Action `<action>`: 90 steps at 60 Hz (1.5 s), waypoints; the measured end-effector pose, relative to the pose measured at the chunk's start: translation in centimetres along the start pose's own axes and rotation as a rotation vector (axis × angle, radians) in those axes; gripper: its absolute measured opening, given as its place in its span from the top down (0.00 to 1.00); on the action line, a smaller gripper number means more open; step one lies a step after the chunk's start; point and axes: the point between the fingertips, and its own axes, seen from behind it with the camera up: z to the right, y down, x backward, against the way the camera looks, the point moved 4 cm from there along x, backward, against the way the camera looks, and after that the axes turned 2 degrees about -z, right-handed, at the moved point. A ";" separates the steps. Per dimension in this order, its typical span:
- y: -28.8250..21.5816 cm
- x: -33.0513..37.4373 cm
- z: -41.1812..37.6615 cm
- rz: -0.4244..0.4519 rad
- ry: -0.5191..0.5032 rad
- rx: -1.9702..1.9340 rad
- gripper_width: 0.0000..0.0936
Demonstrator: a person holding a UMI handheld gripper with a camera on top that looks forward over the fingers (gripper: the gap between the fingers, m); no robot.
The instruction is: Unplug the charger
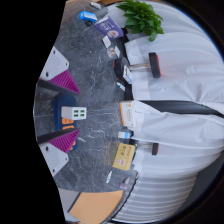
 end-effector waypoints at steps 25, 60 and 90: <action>-3.7 0.0 1.5 0.020 -0.120 -0.088 0.91; -1.2 -4.3 15.8 -0.083 -0.236 -0.108 0.85; -2.7 -4.1 23.3 -0.062 -0.095 0.015 0.09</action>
